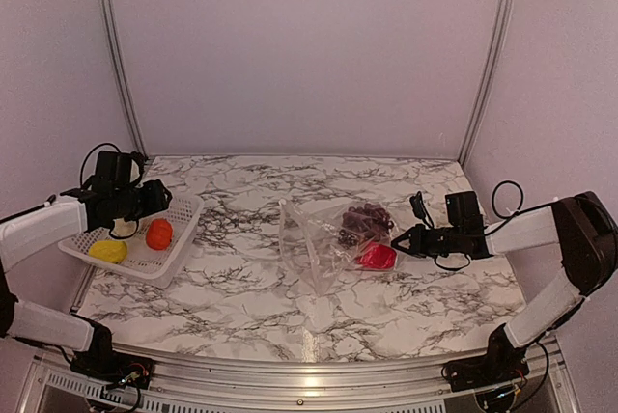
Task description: Open the zip-top bag and remove the fake food
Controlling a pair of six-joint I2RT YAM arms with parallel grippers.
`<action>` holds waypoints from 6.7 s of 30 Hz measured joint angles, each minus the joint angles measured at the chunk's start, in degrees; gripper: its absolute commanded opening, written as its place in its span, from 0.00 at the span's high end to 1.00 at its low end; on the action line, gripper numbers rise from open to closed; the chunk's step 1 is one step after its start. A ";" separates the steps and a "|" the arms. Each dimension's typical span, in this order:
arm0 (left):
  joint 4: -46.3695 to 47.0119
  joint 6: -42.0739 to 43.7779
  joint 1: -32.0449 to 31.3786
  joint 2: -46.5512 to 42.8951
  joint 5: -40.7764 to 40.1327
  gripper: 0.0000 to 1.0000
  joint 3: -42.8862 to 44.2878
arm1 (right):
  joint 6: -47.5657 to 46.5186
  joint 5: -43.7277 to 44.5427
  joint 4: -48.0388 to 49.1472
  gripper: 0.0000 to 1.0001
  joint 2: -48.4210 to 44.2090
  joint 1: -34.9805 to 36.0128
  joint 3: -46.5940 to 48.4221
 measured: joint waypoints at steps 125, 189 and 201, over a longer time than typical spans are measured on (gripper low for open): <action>51.04 -9.90 -37.44 44.98 26.03 0.74 9.16 | 3.02 -3.50 5.27 1.00 5.57 4.48 -2.38; 17.66 -10.84 -41.68 35.95 7.10 0.01 16.79 | 2.95 -4.07 4.26 1.00 2.23 5.31 -2.43; 7.69 -8.50 -43.52 41.18 1.77 0.26 23.82 | 2.91 -4.02 4.28 1.00 2.21 5.55 -2.67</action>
